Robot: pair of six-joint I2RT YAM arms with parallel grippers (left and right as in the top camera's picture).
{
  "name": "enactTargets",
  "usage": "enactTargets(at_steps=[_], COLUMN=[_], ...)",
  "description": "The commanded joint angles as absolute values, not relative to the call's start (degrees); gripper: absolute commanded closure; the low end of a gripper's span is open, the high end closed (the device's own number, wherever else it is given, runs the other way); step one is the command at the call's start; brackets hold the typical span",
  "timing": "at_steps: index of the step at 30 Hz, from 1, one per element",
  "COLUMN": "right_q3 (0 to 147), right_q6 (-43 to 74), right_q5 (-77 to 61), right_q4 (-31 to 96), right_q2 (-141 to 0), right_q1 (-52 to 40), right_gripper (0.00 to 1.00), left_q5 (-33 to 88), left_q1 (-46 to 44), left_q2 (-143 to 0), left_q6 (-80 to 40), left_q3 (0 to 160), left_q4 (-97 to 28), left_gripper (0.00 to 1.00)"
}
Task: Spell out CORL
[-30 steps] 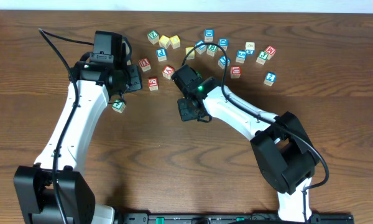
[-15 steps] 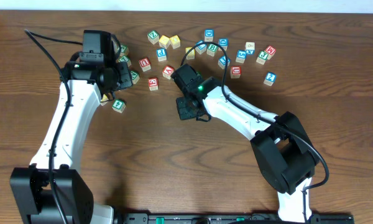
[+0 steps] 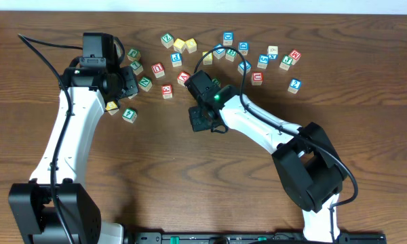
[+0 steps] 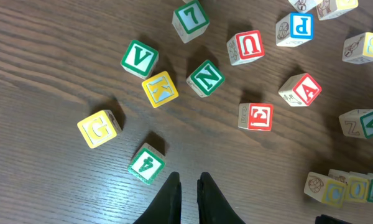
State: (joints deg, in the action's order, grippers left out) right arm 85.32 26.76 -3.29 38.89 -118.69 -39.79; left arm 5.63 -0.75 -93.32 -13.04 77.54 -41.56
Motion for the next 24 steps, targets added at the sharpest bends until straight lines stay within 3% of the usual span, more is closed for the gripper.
enactTargets(at_steps=[1, 24], right_q3=[85.82, 85.82], right_q6=[27.66, 27.62], right_q5=[-3.57, -1.41], right_q4=[38.46, 37.39], right_q2=[-120.57, -120.77], right_q1=[-40.27, -40.16], right_gripper=[0.99, 0.99], left_q5=[4.86, 4.89], left_q1=[-0.38, -0.38], left_q2=[-92.86, -92.86], left_q6=[-12.32, -12.32], left_q3=[78.17, 78.17], left_q4=[-41.52, -41.54], left_gripper=[0.89, 0.89])
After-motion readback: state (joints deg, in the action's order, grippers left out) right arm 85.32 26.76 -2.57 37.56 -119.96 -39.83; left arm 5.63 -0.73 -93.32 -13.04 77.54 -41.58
